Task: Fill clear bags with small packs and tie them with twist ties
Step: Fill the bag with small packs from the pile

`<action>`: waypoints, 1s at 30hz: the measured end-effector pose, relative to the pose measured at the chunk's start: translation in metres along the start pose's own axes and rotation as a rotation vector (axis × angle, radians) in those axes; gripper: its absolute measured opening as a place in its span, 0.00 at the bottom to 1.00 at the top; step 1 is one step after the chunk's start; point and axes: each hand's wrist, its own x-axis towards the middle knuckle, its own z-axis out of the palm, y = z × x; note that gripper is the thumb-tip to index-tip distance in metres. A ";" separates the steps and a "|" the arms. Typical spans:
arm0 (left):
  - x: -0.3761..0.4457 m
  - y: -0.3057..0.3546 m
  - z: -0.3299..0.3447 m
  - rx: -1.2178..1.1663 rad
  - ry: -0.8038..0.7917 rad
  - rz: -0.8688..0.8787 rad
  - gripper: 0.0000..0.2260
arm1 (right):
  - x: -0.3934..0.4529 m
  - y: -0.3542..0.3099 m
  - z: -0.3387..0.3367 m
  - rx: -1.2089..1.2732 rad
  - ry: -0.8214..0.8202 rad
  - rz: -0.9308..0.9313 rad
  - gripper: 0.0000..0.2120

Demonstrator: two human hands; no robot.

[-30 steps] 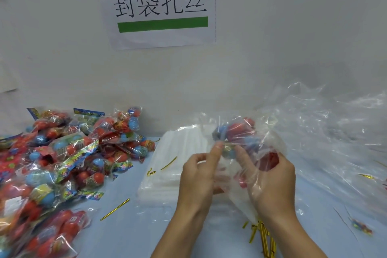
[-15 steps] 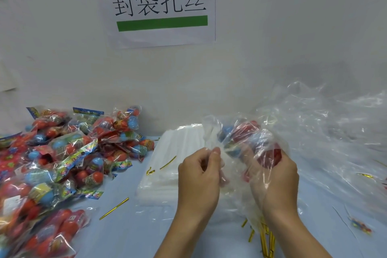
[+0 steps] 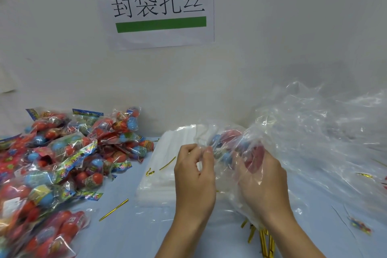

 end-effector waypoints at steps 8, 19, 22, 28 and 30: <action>-0.001 -0.002 0.002 0.036 0.001 0.094 0.14 | -0.003 0.001 0.001 0.098 -0.093 0.136 0.12; -0.004 -0.003 0.004 0.178 -0.097 0.236 0.17 | -0.004 0.001 -0.002 -0.017 0.075 0.045 0.14; -0.006 -0.004 0.006 0.184 -0.111 0.250 0.17 | -0.003 0.002 -0.002 -0.048 0.063 0.012 0.14; -0.002 -0.010 0.006 0.134 -0.075 0.192 0.19 | -0.005 -0.003 -0.005 0.050 -0.026 0.026 0.15; -0.001 -0.010 0.005 0.084 -0.070 0.142 0.18 | -0.004 -0.006 -0.007 0.095 -0.040 0.047 0.15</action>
